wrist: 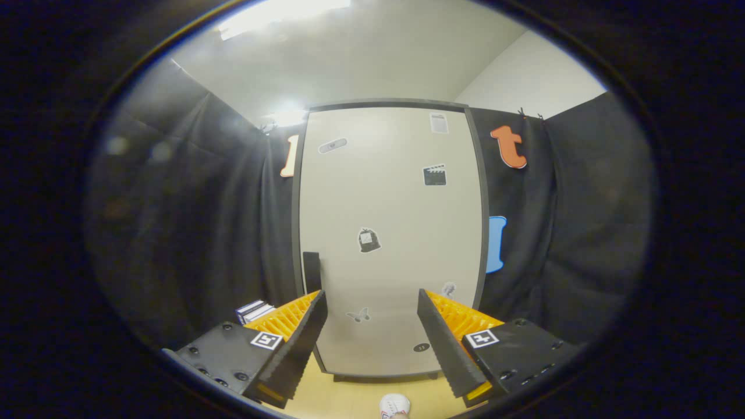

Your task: Open the shoe cabinet door, grab the shoes and put them into the shoe cabinet, then close the shoe cabinet door.

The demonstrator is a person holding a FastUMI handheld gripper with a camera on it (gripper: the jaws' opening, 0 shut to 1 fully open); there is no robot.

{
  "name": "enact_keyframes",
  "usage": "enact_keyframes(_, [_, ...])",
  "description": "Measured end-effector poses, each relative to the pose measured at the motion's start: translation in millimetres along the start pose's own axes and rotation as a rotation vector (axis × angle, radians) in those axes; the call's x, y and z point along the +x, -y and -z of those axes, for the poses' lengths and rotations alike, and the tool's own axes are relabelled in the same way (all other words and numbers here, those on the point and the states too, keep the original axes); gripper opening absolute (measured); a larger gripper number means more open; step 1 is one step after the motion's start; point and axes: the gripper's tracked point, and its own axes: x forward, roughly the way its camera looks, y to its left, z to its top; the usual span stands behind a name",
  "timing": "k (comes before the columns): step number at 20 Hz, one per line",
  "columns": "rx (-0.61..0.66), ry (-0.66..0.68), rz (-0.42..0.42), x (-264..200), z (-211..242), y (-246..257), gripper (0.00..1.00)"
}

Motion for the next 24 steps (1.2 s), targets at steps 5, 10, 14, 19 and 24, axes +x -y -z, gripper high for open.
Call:
enact_keyframes(5, [-0.006,-0.010,0.011,3,3,-2,0.98])
enact_keyframes(10, [0.001,-0.028,-0.008,20,10,-22,0.98])
enact_keyframes(14, [0.007,-0.041,-0.028,47,17,-52,0.98])
enact_keyframes(19, [0.014,-0.042,-0.029,94,32,-95,0.98])
enact_keyframes(24, [0.039,-0.046,-0.003,142,46,-116,0.97])
